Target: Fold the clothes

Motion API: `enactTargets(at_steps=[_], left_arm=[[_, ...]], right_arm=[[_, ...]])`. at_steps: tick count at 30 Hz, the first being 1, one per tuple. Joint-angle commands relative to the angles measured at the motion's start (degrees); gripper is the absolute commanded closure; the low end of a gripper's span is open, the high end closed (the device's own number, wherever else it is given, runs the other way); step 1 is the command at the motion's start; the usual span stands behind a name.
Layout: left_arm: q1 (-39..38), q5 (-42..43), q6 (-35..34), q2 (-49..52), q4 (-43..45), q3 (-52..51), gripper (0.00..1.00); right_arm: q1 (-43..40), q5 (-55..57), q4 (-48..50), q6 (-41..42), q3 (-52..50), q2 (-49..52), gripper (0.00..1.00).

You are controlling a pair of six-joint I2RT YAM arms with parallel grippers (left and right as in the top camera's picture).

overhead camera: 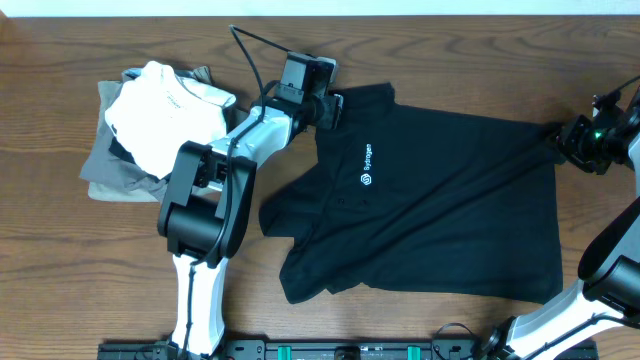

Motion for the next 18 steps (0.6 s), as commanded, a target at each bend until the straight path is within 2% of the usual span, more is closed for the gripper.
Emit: enactTargets(at_steps=[1, 2, 3, 4, 6, 9, 18], left_arm=[[0.0, 0.68, 2.82, 1.01, 0.04, 3.65, 0.48], [0.0, 0.66, 3.1, 1.31, -0.04, 4.22, 0.55], [0.0, 0.66, 3.08, 1.38, -0.11, 4.63, 0.69], [0.0, 0.68, 3.08, 1.44, -0.09, 4.94, 0.77], [0.07, 0.68, 3.08, 1.44, -0.26, 5.51, 0.81], [0.63, 0.68, 3.08, 1.44, -1.9, 7.04, 0.94], [7.26, 0.68, 3.08, 1.27, -9.2, 17.16, 0.94]], right_arm=[[0.04, -0.63, -0.39, 0.04, 0.17, 0.33, 0.58], [0.04, -0.63, -0.46, 0.04, 0.17, 0.33, 0.59], [0.04, -0.63, -0.5, 0.04, 0.17, 0.33, 0.6], [0.04, -0.63, -0.5, 0.02, 0.17, 0.33, 0.6], [0.04, -0.61, -0.48, 0.02, 0.17, 0.33, 0.61], [0.04, -0.61, -0.46, 0.02, 0.17, 0.33, 0.61], [0.04, -0.63, -0.46, 0.0, 0.17, 0.33, 0.61]])
